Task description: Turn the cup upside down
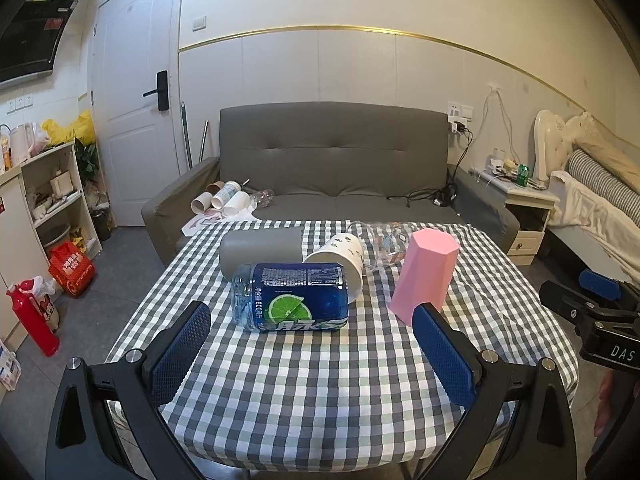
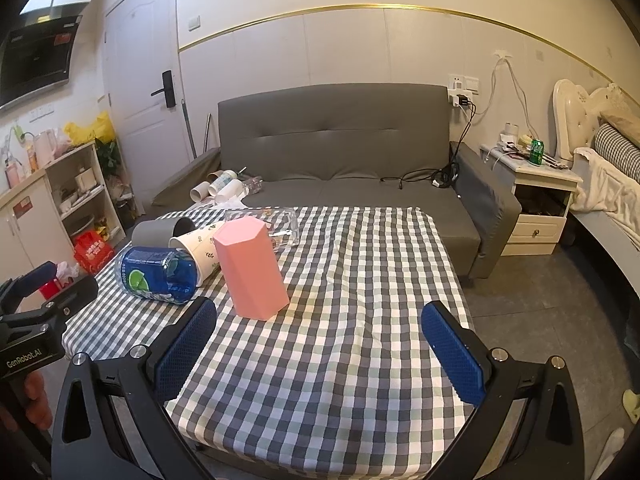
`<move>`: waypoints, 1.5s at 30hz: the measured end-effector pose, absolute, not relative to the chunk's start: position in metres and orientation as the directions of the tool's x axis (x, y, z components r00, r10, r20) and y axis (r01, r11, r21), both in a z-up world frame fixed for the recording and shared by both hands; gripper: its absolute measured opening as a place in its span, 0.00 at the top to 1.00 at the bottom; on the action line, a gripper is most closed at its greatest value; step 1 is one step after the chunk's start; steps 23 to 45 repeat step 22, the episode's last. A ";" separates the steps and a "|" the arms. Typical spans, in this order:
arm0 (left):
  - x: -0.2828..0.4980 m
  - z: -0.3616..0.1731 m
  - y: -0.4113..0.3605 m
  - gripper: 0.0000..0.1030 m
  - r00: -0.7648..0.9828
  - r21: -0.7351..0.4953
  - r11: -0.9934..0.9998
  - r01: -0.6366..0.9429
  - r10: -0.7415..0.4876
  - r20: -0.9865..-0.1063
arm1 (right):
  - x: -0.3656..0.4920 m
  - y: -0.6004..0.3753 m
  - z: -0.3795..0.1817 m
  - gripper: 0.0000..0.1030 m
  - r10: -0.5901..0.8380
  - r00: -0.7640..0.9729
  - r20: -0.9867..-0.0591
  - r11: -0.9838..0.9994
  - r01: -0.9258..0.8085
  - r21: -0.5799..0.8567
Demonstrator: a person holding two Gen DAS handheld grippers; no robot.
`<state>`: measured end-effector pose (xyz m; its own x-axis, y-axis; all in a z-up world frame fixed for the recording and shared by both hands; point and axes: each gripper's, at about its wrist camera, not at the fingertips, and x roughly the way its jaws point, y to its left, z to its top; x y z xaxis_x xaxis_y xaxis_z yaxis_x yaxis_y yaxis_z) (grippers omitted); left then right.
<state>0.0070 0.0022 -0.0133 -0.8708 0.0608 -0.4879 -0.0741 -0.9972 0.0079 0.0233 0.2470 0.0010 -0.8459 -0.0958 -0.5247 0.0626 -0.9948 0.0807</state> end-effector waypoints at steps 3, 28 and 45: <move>0.007 -0.014 0.002 0.00 -0.871 0.008 -0.997 -0.074 0.061 -0.487 | 0.023 0.247 0.001 0.00 -0.097 -0.845 -0.526 -0.995 0.066 0.077; 0.009 -0.010 -0.003 0.00 -0.882 0.018 -0.999 -0.049 0.035 -0.470 | 0.022 0.246 0.000 0.00 -0.089 -0.843 -0.530 -0.996 0.060 0.071; 0.009 -0.010 -0.003 0.00 -0.882 0.018 -0.999 -0.049 0.035 -0.470 | 0.022 0.246 0.000 0.00 -0.089 -0.843 -0.530 -0.996 0.060 0.071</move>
